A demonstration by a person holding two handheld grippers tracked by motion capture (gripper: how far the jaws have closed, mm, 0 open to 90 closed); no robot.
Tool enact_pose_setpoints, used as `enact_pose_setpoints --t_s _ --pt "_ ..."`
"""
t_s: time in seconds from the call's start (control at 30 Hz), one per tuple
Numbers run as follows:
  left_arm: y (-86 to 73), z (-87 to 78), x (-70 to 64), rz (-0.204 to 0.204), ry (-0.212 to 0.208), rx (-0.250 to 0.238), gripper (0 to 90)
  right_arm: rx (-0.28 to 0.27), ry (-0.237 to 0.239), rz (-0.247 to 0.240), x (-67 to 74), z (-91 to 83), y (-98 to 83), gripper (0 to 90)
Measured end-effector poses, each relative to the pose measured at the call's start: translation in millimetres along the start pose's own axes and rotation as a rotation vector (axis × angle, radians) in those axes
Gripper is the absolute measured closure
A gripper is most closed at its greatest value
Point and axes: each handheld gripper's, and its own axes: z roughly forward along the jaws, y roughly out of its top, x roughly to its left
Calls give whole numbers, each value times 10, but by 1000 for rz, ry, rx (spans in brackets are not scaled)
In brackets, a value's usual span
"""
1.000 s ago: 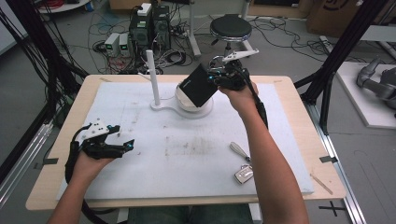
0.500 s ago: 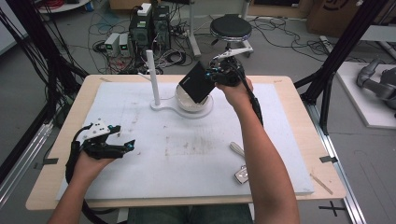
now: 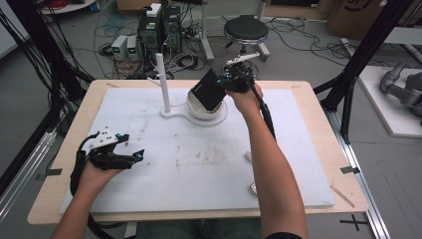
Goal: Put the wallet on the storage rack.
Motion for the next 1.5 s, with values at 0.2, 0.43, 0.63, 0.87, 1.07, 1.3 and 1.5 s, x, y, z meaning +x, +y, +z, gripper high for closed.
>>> enact_pose_setpoints --t_s 0.2,0.43,0.63,0.87,1.07,1.3,1.5 --pt "2 -9 -4 0 -2 -2 169 6 -15 -15 54 71 -21 838" --pt "2 -7 -8 1 -4 0 169 43 -26 -37 124 159 -48 836" --pt "2 -9 -7 1 -3 -2 169 54 -16 -25 150 250 -85 832" --pt "2 11 -12 1 -9 8 169 64 -12 -25 144 259 -91 818" --pt "5 7 -14 9 -10 10 169 66 -30 -12 134 226 -82 503" --pt "16 12 -45 18 -23 -2 169 10 -51 30 58 -17 -69 392" --pt "34 38 -89 37 -26 4 169 -41 -38 41 -22 -319 -159 359"
